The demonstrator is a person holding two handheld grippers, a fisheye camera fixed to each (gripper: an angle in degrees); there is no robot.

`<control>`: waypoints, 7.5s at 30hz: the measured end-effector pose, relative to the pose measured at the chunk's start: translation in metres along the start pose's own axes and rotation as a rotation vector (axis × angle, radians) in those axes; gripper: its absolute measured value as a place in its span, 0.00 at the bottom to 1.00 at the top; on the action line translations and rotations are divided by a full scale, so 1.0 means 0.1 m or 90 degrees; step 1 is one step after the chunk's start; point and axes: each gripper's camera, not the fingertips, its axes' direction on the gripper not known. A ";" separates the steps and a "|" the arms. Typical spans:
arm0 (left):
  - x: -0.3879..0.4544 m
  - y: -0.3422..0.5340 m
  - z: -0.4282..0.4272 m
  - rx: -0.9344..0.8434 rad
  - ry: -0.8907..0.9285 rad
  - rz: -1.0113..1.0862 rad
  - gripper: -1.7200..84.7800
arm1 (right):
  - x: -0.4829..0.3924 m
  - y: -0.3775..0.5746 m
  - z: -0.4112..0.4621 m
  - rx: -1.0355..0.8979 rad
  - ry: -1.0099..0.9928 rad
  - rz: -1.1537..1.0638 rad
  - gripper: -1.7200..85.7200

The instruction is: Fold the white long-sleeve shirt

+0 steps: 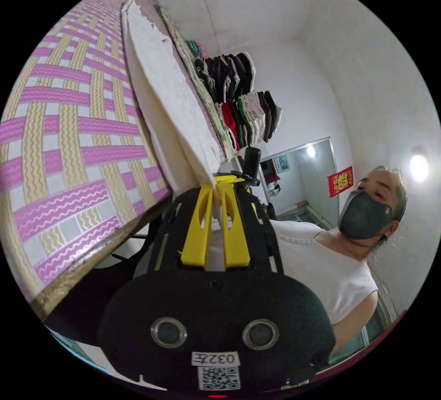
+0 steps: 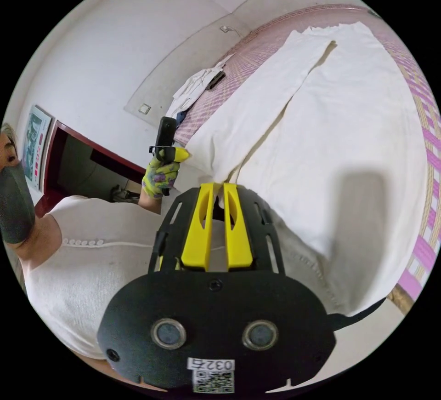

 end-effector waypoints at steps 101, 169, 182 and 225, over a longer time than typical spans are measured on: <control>0.84 -1.26 -1.50 0.015 0.051 0.149 0.03 | 0.21 0.01 -3.12 0.180 -0.035 -0.148 0.08; 1.35 -0.97 -0.37 -0.025 -0.396 0.170 0.13 | -0.62 -0.08 -1.68 0.081 0.220 -0.083 0.12; 1.35 -0.58 0.20 -0.120 -0.551 0.223 0.14 | -0.79 0.00 -0.92 -0.045 0.358 -0.166 0.13; 1.20 -1.65 -1.42 -0.038 -0.285 0.143 0.05 | 0.09 -1.07 -2.51 0.061 0.081 -0.076 0.01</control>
